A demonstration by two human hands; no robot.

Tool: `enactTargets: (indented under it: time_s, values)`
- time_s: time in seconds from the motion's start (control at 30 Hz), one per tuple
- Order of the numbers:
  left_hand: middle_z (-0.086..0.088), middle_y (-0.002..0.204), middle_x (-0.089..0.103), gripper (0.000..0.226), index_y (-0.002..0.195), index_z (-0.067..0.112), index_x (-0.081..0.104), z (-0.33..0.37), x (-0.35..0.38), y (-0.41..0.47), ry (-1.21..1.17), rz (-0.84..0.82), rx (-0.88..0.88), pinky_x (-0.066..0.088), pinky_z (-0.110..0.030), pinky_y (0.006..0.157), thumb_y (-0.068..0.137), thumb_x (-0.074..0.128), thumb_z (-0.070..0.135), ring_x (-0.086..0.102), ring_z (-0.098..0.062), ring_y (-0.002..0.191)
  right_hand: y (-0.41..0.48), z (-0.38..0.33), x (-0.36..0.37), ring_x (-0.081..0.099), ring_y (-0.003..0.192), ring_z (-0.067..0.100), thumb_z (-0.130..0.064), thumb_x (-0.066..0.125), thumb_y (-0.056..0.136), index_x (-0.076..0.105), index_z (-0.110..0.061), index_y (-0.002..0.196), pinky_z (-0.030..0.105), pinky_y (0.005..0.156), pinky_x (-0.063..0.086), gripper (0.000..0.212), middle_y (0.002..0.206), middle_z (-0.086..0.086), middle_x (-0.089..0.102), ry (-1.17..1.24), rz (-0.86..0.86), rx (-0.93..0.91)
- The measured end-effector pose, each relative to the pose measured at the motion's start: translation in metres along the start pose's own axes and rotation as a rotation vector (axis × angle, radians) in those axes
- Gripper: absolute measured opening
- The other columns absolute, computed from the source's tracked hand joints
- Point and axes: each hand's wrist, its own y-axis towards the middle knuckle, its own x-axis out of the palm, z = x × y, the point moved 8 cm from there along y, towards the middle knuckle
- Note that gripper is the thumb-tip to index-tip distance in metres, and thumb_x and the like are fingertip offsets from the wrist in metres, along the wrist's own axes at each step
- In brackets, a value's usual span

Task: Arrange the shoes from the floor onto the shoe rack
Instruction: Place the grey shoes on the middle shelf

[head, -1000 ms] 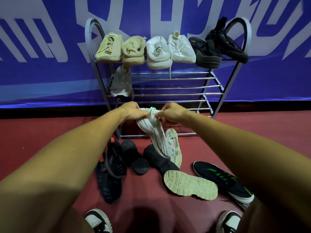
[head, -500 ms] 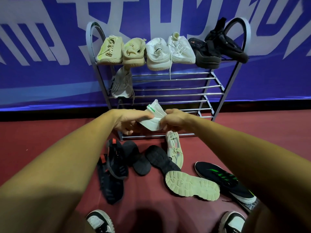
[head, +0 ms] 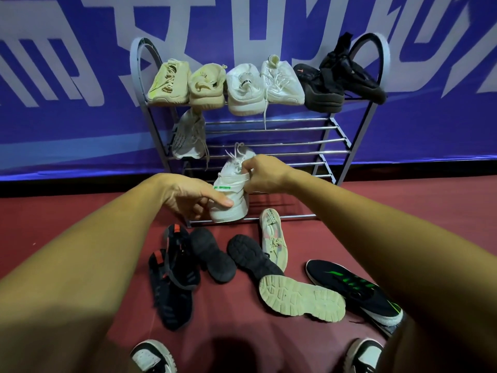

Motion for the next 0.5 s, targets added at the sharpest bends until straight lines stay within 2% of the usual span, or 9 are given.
enactTargets:
  time_s: [0.1,0.2,0.23,0.27,0.3,0.37,0.4,0.43,0.5]
  values:
    - [0.013,0.052,0.052,0.037,0.113,0.017,0.061,0.014,-0.002,-0.008,-0.075,0.087,0.105,0.028,-0.016,0.051,0.079,0.074,0.019,0.040,0.000,0.041,0.001,0.012,-0.002,0.052,0.075,0.019,-0.016,0.074,0.073,0.052,-0.019,0.067,0.028,0.057,0.040,0.023,0.074,-0.003,0.056,0.111,0.044,0.054]
    - [0.011,0.062,0.065,0.048,0.127,0.012,0.057,0.025,-0.011,-0.015,-0.160,0.164,0.189,0.035,-0.013,0.039,0.080,0.071,0.012,0.050,0.002,0.039,0.002,0.017,-0.004,0.057,0.076,0.019,-0.013,0.074,0.073,0.057,-0.018,0.072,0.032,0.067,0.047,0.017,0.077,0.002,0.062,0.286,0.103,0.077]
    - [0.010,0.065,0.067,0.053,0.126,0.012,0.059,0.026,-0.013,-0.017,-0.184,0.173,0.209,0.036,-0.013,0.038,0.075,0.075,0.013,0.051,0.001,0.040,0.003,0.017,-0.005,0.060,0.078,0.020,-0.012,0.073,0.073,0.060,-0.017,0.079,0.035,0.071,0.050,0.015,0.081,0.002,0.065,0.345,0.131,0.072]
    - [0.009,0.067,0.067,0.058,0.123,0.012,0.060,0.027,-0.019,-0.015,-0.199,0.182,0.237,0.036,-0.013,0.039,0.068,0.079,0.017,0.052,0.001,0.042,0.004,0.016,-0.005,0.063,0.082,0.021,-0.012,0.073,0.073,0.061,-0.017,0.091,0.037,0.078,0.052,0.022,0.088,0.002,0.068,0.418,0.151,0.056]
    - [0.008,0.069,0.067,0.062,0.120,0.012,0.063,0.028,-0.023,-0.014,-0.212,0.205,0.259,0.035,-0.013,0.039,0.061,0.082,0.021,0.052,0.000,0.045,0.005,0.015,-0.003,0.067,0.090,0.022,-0.012,0.073,0.073,0.059,-0.019,0.107,0.039,0.084,0.053,0.038,0.096,0.002,0.070,0.506,0.155,0.049]
    - [0.004,0.082,0.070,0.058,0.114,0.012,0.069,0.029,-0.032,-0.012,-0.253,0.276,0.294,0.036,-0.015,0.044,0.060,0.085,0.023,0.054,-0.003,0.058,0.007,0.019,0.003,0.067,0.103,0.024,-0.013,0.076,0.076,0.041,-0.020,0.135,0.040,0.092,0.053,0.069,0.111,0.005,0.067,0.665,0.166,0.090]
    - [0.002,0.088,0.071,0.048,0.111,0.012,0.070,0.029,-0.037,-0.011,-0.277,0.305,0.313,0.036,-0.015,0.046,0.066,0.084,0.021,0.056,-0.005,0.064,0.007,0.024,0.005,0.065,0.106,0.025,-0.016,0.077,0.078,0.036,-0.016,0.140,0.039,0.093,0.053,0.074,0.115,0.006,0.064,0.680,0.184,0.138]
    - [0.001,0.089,0.072,0.037,0.108,0.012,0.071,0.030,-0.039,-0.011,-0.305,0.336,0.324,0.037,-0.015,0.045,0.073,0.080,0.018,0.058,-0.005,0.064,0.006,0.027,0.007,0.065,0.104,0.024,-0.020,0.077,0.082,0.038,-0.011,0.140,0.035,0.088,0.054,0.071,0.115,0.007,0.062,0.668,0.182,0.192]
    - [0.002,0.088,0.074,0.023,0.103,0.012,0.072,0.030,-0.044,-0.009,-0.355,0.382,0.341,0.033,-0.013,0.043,0.080,0.075,0.015,0.059,-0.003,0.063,0.003,0.026,0.016,0.067,0.081,0.015,-0.024,0.067,0.092,0.055,-0.005,0.129,0.021,0.059,0.053,0.043,0.098,0.008,0.063,0.700,0.113,0.247]
